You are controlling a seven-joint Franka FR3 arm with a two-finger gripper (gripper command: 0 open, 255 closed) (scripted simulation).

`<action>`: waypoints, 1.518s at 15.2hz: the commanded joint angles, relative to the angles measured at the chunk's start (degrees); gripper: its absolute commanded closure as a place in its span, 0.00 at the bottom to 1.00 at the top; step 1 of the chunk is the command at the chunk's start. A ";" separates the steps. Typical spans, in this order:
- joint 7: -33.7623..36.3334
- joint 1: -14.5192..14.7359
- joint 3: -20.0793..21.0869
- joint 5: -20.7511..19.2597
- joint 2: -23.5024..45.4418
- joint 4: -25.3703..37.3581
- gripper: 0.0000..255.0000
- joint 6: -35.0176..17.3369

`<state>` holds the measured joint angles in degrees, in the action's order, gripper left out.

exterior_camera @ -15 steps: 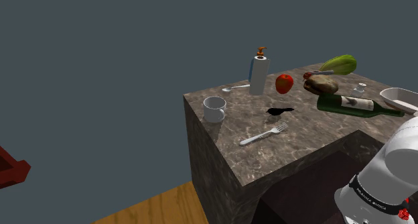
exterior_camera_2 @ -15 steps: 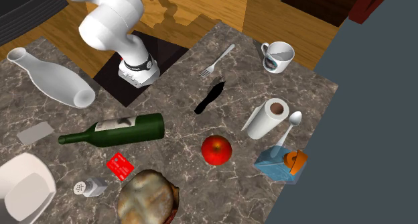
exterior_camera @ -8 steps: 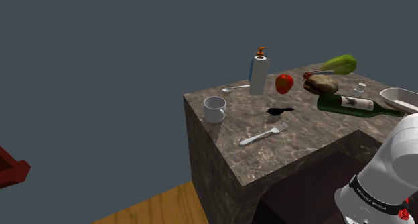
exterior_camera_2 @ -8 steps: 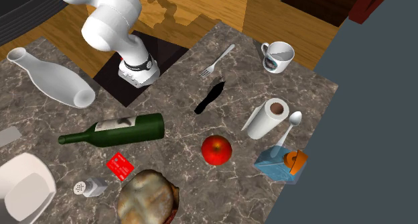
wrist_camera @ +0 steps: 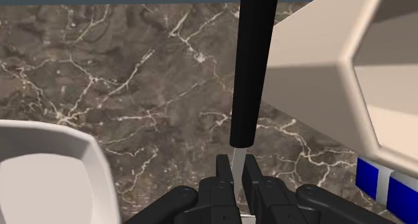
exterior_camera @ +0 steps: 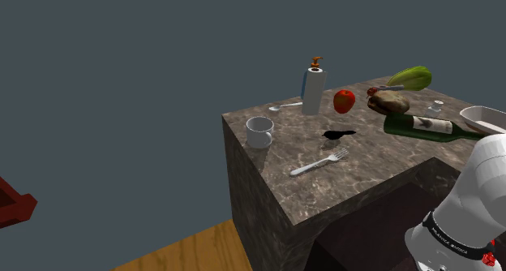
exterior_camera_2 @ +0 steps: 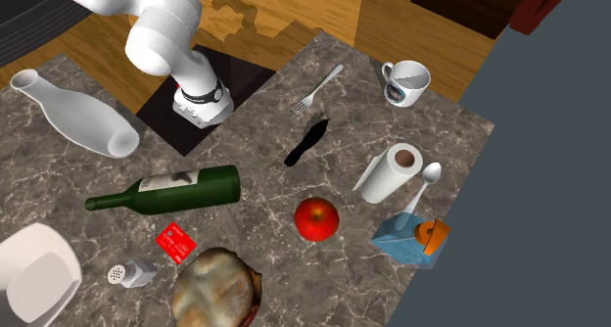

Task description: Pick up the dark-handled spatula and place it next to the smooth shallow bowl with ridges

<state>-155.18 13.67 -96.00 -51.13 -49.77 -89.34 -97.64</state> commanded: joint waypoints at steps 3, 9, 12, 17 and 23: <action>0.36 0.40 -1.30 -1.10 -1.07 -0.89 1.00 -1.62; 1.46 0.16 -3.01 -2.89 -2.59 -3.58 1.00 -4.70; 2.00 0.17 -3.98 -3.85 -3.38 -4.72 1.00 -6.19; 2.87 0.39 -5.73 -5.51 -4.74 -6.34 1.00 -8.58; 3.24 0.55 -6.55 -6.27 -5.36 -6.94 1.00 -9.61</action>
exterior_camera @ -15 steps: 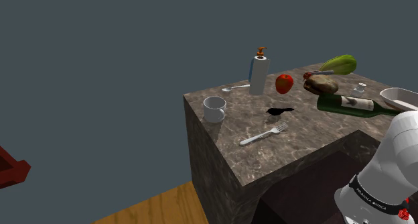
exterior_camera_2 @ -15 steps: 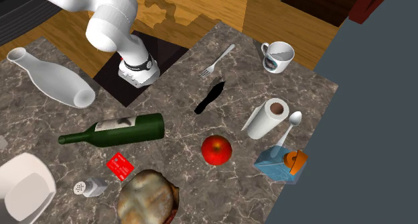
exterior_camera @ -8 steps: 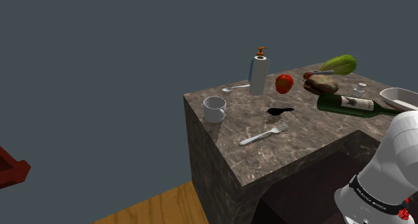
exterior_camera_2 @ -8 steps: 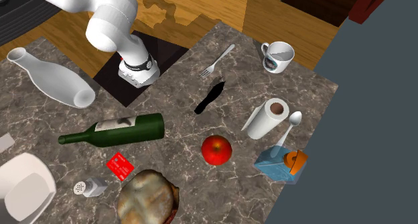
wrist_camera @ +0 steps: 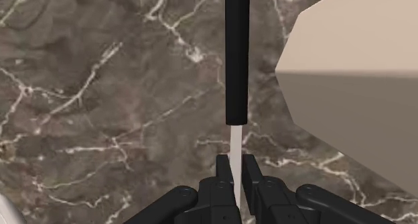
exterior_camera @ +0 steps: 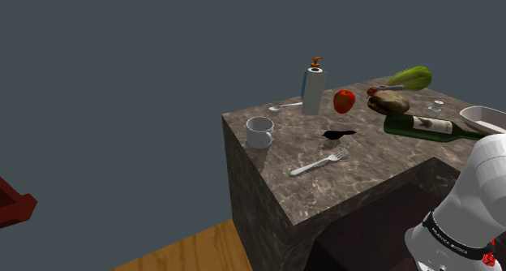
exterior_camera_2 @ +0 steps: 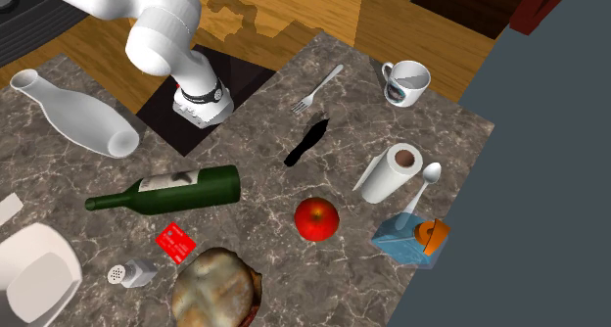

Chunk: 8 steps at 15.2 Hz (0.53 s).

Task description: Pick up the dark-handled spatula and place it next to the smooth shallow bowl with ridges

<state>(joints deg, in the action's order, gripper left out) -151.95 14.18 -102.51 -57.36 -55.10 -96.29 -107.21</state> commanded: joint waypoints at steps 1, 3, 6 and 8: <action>0.01 0.04 -0.04 -0.04 -0.03 0.01 1.00 -0.04; 0.01 0.04 -0.04 -0.04 -0.03 0.01 1.00 -0.04; 0.01 0.03 -0.04 -0.03 -0.03 0.01 0.00 -0.04; 0.01 0.03 -0.04 -0.03 -0.03 0.01 0.00 -0.04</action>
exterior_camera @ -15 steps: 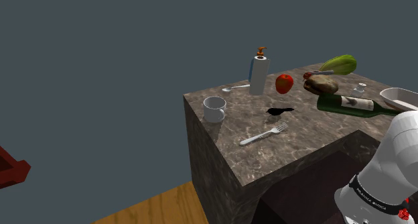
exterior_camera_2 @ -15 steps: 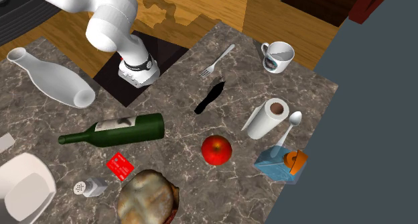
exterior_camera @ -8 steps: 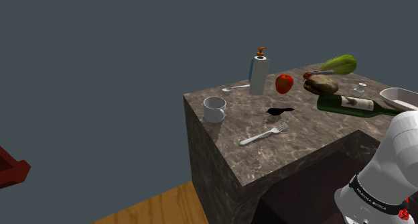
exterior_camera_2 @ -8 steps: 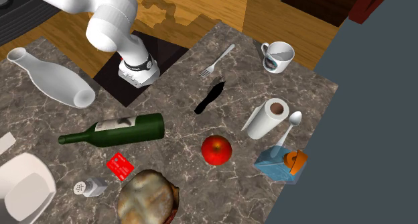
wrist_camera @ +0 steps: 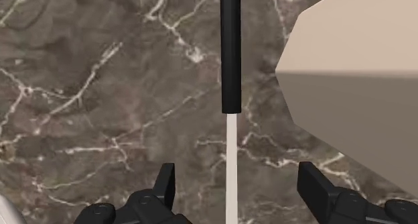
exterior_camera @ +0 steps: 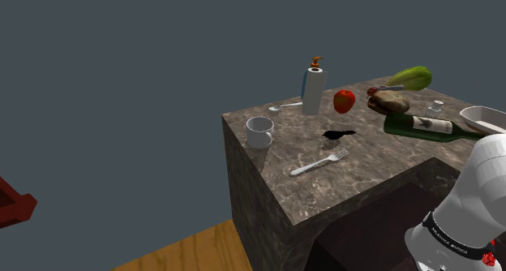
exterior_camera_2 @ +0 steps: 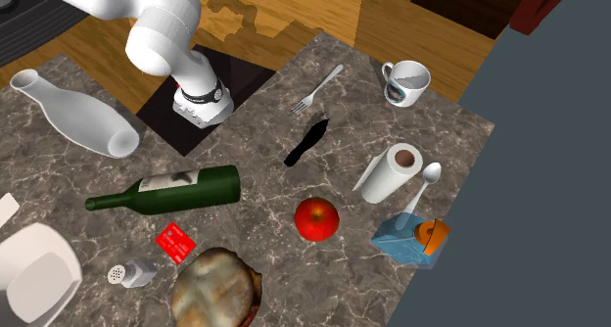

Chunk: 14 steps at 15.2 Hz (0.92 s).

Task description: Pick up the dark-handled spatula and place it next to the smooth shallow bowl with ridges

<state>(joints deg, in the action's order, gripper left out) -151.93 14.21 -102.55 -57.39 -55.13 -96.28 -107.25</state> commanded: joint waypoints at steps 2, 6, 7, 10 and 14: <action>0.00 0.00 0.00 0.00 0.00 0.00 0.00 0.00; -1.46 -1.11 3.66 3.22 2.80 2.18 0.00 4.29; -1.46 -1.11 3.66 3.22 2.79 2.18 0.00 4.29; -1.46 -1.11 3.66 3.22 2.79 2.18 0.00 4.29; -1.46 -1.11 3.66 3.22 2.79 2.18 0.00 4.29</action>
